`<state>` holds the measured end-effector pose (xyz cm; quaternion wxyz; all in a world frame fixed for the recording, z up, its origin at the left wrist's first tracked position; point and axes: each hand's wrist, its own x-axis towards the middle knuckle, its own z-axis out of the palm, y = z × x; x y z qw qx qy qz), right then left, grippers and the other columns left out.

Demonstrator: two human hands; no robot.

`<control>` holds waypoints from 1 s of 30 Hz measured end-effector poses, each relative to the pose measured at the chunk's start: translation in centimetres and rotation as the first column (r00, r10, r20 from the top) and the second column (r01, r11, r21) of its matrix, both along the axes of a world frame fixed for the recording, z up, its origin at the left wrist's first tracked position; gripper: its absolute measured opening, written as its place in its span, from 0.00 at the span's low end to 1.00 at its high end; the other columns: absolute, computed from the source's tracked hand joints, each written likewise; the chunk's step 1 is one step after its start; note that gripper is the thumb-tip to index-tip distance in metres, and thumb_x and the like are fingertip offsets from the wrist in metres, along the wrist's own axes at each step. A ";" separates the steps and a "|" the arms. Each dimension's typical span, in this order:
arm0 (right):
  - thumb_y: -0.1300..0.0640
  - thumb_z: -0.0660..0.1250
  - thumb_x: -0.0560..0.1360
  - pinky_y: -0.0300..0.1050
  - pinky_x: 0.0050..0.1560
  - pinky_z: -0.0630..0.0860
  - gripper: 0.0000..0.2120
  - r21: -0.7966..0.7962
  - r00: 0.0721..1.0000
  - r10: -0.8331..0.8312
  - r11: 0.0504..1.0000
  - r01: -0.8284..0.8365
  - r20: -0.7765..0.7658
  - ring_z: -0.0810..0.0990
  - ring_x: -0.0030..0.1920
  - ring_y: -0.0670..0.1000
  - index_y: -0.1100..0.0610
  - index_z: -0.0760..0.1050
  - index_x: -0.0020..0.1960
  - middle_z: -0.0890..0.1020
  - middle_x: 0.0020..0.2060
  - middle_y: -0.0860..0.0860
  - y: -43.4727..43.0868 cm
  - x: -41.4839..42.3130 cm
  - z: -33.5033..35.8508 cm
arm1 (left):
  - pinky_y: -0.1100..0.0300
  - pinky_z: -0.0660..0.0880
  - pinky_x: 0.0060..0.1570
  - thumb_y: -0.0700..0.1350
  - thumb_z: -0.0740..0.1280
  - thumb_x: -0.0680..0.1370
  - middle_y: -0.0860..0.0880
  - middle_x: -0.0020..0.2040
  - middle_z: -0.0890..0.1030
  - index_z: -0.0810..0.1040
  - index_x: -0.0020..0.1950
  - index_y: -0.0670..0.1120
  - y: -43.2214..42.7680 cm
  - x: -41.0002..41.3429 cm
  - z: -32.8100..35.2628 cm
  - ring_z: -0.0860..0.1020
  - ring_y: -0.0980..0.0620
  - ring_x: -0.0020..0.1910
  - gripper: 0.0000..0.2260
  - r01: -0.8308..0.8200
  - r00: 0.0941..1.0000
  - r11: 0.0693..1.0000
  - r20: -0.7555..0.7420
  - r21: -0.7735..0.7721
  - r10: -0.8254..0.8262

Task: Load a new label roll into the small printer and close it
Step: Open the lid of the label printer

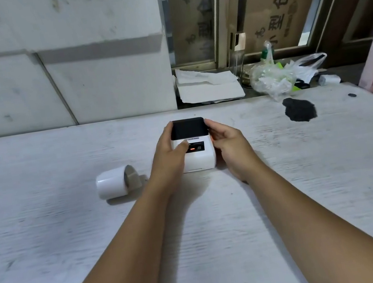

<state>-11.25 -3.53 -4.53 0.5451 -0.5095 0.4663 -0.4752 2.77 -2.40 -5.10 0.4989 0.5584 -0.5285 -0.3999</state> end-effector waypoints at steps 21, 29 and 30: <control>0.67 0.56 0.80 0.38 0.40 0.75 0.19 0.046 1.000 -0.015 0.999 0.016 -0.011 0.82 0.48 0.48 0.53 0.77 0.63 0.84 0.54 0.50 -0.5 -0.4 0.1 | 0.42 0.71 0.63 0.37 0.56 0.79 0.48 0.56 0.81 0.79 0.53 0.61 -0.4 0.4 0.2 0.78 0.43 0.61 0.20 0.062 0.971 0.997 -0.235 0.045 -0.050; 0.67 0.53 0.81 0.43 0.46 0.78 0.25 0.059 0.986 -0.068 0.995 0.078 -0.150 0.75 0.67 0.50 0.50 0.62 0.75 0.71 0.72 0.48 -0.7 -0.1 -0.1 | 0.53 0.58 0.75 0.39 0.57 0.82 0.50 0.79 0.57 0.47 0.79 0.54 -0.3 0.3 0.1 0.59 0.52 0.77 0.29 0.015 0.948 0.994 -0.318 0.108 0.020; 0.67 0.52 0.81 0.41 0.44 0.78 0.25 0.065 0.985 -0.072 0.994 0.083 -0.154 0.75 0.66 0.49 0.49 0.62 0.75 0.72 0.72 0.48 -0.6 0.0 -0.1 | 0.53 0.57 0.75 0.39 0.57 0.82 0.50 0.79 0.56 0.47 0.79 0.53 -0.4 0.4 0.1 0.58 0.53 0.77 0.29 0.016 0.947 0.994 -0.320 0.111 0.020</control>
